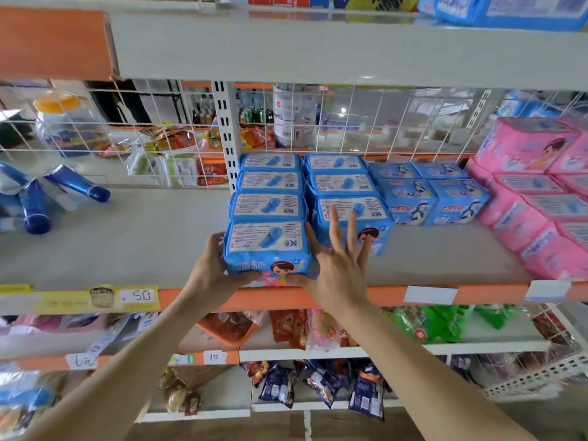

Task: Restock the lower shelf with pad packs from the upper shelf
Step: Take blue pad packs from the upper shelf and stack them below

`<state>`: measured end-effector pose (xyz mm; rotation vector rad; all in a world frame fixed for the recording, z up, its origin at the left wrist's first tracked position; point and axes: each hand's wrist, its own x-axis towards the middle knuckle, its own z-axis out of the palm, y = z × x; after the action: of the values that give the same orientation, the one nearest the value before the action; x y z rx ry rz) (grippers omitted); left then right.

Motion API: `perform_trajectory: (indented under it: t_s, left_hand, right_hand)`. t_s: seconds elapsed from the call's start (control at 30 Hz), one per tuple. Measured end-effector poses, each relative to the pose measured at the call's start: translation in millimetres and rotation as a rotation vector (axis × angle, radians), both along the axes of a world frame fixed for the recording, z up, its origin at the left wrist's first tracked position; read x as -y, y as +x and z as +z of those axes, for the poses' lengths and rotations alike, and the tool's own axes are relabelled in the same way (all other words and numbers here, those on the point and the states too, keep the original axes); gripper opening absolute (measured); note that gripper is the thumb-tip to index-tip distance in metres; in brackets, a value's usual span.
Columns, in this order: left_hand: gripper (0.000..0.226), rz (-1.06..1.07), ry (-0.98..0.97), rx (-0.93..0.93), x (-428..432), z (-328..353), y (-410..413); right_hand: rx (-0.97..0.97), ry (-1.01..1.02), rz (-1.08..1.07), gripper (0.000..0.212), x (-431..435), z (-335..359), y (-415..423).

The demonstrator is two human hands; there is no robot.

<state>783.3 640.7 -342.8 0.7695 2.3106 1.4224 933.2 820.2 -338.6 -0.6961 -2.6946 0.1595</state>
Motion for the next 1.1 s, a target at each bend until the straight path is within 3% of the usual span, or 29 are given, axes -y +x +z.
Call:
perform_trajectory:
  t_s: [0.1,0.17,0.27,0.37,0.63,0.73,0.8,0.87,0.93,1.03,1.1]
  left_hand:
    - [0.077,0.003,-0.009,0.001,2,-2,5]
    - [0.083,-0.013,-0.015,0.009,4,1,8]
    - [0.108,-0.051,-0.003,0.033,9,9,6]
    - [0.125,-0.060,-0.021,0.046,8,14,2]
    - [0.100,-0.062,-0.060,-0.051,-2,12,3]
    - [0.106,-0.056,-0.048,-0.001,0,19,8]
    - [0.126,-0.023,-0.074,0.006,1,26,13]
    - [0.140,0.021,-0.134,-0.140,3,35,19]
    - [0.142,-0.021,-0.241,-0.472,2,43,25]
    - [0.133,-0.198,-0.439,-0.918,-13,42,29]
    - [0.123,-0.222,-0.538,-1.004,-25,38,32]
  right_hand:
    - [-0.030,-0.060,0.015,0.109,-2,5,6]
    - [-0.154,-0.149,-0.042,0.112,-17,13,22]
    - [-0.302,-0.261,-0.218,0.112,-55,17,44]
    - [-0.304,-0.440,-0.151,0.107,-72,10,43]
    - [-0.288,-0.273,-0.071,0.091,-64,-2,29]
    - [-0.218,-0.275,-0.045,0.095,-69,-3,36]
    - [-0.138,-0.216,-0.067,0.102,-70,2,41]
    - [-0.082,-0.110,-0.048,0.112,-66,11,44]
    - [-0.044,0.016,0.009,0.120,-59,20,43]
    - [0.044,0.101,0.067,0.123,-49,23,30]
    - [0.084,0.123,0.060,0.121,-43,18,20]
